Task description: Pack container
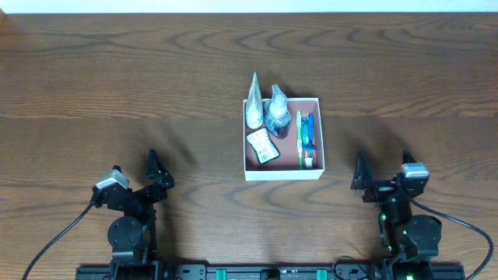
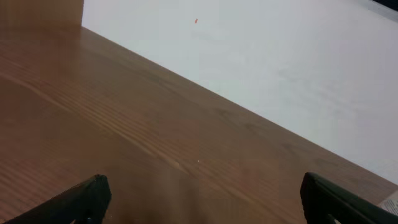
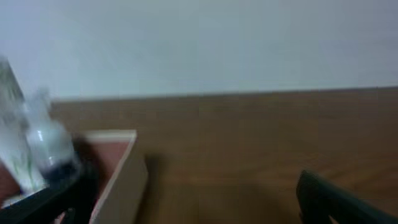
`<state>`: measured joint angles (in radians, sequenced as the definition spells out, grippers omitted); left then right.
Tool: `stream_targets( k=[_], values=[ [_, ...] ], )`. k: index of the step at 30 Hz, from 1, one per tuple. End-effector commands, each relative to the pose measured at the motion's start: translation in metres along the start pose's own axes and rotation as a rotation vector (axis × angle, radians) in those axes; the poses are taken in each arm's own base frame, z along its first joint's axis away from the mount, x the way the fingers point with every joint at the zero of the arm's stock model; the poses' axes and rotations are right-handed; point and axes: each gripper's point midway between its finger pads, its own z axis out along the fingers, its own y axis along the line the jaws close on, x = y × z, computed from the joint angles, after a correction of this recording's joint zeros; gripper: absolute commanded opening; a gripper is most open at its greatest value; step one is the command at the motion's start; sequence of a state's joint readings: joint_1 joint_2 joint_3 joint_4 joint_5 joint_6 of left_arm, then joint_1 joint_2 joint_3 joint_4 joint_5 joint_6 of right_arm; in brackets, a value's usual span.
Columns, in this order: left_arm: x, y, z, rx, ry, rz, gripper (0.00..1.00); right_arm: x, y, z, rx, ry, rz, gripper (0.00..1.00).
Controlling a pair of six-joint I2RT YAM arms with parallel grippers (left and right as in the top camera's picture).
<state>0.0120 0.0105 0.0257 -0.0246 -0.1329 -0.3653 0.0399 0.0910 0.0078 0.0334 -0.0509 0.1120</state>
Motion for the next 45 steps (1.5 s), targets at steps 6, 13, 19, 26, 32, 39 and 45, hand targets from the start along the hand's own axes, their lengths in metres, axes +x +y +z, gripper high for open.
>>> stream_targets(
  k=[6,13,19,26,32,39,45],
  values=[
    [0.016,0.008,0.001,-0.025,0.046,0.019,0.98,0.01,0.01,-0.005,-0.06,0.031,-0.184,0.99],
    [0.016,0.008,0.001,-0.025,0.046,0.019,0.98,0.007,0.01,-0.005,-0.055,0.015,-0.191,0.99],
    [0.016,0.008,0.001,-0.025,0.046,0.019,0.98,0.007,0.009,-0.005,-0.054,0.015,-0.191,0.99],
    [0.016,0.008,0.001,-0.024,0.046,0.019,0.98,0.007,0.01,-0.005,-0.055,0.016,-0.191,0.99],
    [0.016,0.008,0.001,-0.025,0.046,0.019,0.98,0.007,0.009,-0.005,-0.054,0.016,-0.191,0.99],
    [0.016,0.008,0.001,-0.025,0.046,0.019,0.98,0.007,0.009,-0.005,-0.054,0.016,-0.191,0.99],
    [0.016,0.008,0.001,-0.024,0.046,0.019,0.98,0.007,0.009,-0.005,-0.054,0.016,-0.191,0.99]
  ],
)
